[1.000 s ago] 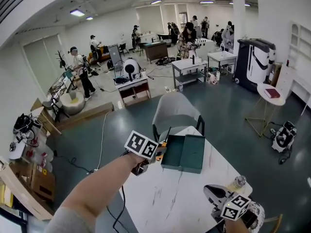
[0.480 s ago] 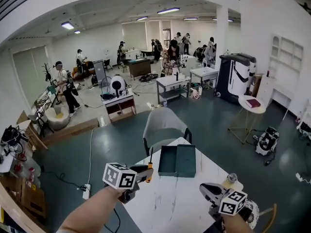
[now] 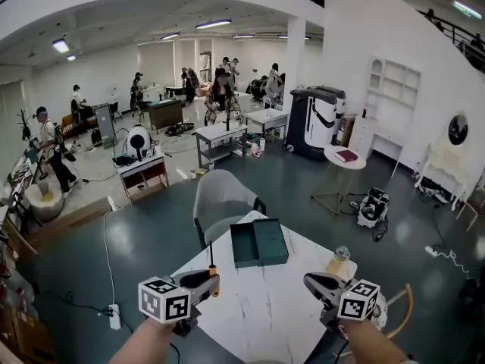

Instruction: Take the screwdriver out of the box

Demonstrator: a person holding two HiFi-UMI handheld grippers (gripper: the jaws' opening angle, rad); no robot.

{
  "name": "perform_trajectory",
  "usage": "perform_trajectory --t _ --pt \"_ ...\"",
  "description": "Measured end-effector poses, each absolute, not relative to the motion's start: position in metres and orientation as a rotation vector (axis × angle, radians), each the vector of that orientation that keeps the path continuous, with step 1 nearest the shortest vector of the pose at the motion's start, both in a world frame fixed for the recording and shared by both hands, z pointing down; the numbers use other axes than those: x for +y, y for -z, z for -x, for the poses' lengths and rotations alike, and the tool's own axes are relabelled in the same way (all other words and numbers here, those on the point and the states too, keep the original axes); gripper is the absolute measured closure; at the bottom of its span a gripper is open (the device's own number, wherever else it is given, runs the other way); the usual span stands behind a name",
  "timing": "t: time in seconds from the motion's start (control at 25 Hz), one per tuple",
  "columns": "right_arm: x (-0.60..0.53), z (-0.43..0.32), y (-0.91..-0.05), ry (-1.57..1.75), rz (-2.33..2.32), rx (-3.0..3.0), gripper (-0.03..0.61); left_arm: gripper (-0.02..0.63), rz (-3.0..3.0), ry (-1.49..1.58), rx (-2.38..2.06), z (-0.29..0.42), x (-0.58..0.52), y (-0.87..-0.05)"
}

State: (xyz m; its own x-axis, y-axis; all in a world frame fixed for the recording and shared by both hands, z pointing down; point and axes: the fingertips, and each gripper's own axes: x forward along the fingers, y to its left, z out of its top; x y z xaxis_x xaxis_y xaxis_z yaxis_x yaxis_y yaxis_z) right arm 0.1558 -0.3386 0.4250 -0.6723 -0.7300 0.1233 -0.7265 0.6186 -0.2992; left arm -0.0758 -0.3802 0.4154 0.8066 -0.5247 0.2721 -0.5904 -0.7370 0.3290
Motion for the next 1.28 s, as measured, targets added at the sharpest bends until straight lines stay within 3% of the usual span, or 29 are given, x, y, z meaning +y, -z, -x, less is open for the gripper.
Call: perform_trajectory --t 0.48,1.28 --pt "-0.291 -0.141 -0.409 0.53 1.361 2.746 0.571 0.523 -2.662 -0.194 -0.732 0.096 -0.321 -0.414" --pt "-0.285 -0.22 -0.413 0.608 1.158 2.797 0.572 0.523 -2.622 -0.136 -0.898 0.038 -0.277 -0.4"
